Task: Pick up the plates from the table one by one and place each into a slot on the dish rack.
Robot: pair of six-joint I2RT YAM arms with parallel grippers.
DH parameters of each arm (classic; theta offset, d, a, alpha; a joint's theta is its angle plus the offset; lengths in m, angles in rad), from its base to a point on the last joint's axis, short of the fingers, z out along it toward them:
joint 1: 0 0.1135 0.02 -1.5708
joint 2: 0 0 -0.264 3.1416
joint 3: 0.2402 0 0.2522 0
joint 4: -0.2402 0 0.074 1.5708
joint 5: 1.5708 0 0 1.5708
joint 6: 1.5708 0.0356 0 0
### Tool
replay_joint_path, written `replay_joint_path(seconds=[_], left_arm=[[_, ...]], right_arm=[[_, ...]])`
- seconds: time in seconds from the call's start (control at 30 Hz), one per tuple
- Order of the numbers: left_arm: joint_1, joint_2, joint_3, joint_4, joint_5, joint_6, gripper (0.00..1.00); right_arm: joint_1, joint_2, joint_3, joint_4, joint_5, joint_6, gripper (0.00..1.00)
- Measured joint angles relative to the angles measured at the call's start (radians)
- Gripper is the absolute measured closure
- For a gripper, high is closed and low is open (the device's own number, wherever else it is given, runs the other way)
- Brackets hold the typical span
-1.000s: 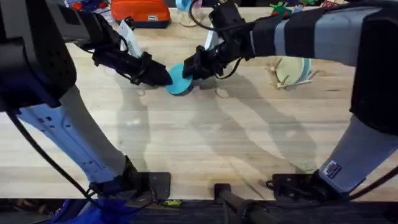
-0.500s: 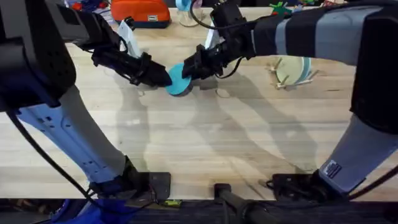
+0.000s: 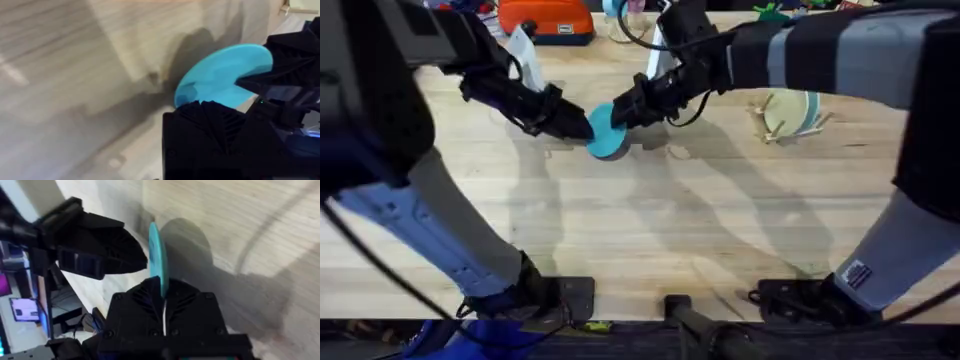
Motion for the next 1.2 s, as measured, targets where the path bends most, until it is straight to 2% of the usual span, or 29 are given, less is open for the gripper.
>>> replay_joint_path(seconds=[0.17, 0.33, 0.57, 0.8, 0.93, 0.97, 1.0, 1.13, 1.2], left_arm=[[-0.001, -0.149, -0.001, -0.034, -0.012, 0.0, 0.96], [-0.001, -0.295, -0.001, -0.092, -0.041, 0.0, 0.96], [-0.001, -0.51, -0.001, -0.158, -0.11, -0.014, 0.961], [-0.001, -0.734, -0.001, -0.233, -0.189, -0.05, 0.949], [-0.001, -0.868, -0.001, -0.275, -0.254, -0.086, 0.863], [-0.001, -0.9, -0.001, -0.283, -0.27, -0.095, 0.829], [-0.001, -0.931, -0.001, -0.289, -0.284, -0.103, 0.7], [-0.001, -1.029, -0.001, -0.303, -0.323, -0.128, 0.073], [-0.001, -1.062, -0.001, -0.303, -0.331, -0.137, 0.011]], right_arm=[[-0.002, -0.06, 0.0, -0.038, 0.004, -0.05, 0.972], [-0.012, -0.123, 0.0, -0.159, 0.046, -0.117, 0.973], [-0.016, -0.243, 0.0, -0.319, 0.184, -0.226, 0.972], [-0.016, -0.417, 0.0, -0.405, 0.346, -0.305, 0.972], [-0.016, -0.541, 0.0, -0.468, 0.47, -0.351, 0.972], [-0.016, -0.574, 0.0, -0.484, 0.502, -0.363, 0.972], [-0.016, -0.606, 0.0, -0.5, 0.537, -0.375, 0.972], [-0.016, -0.714, 0.0, -0.553, 0.66, -0.403, 0.972], [-0.016, -0.766, 0.0, -0.582, 0.72, -0.414, 0.973]])
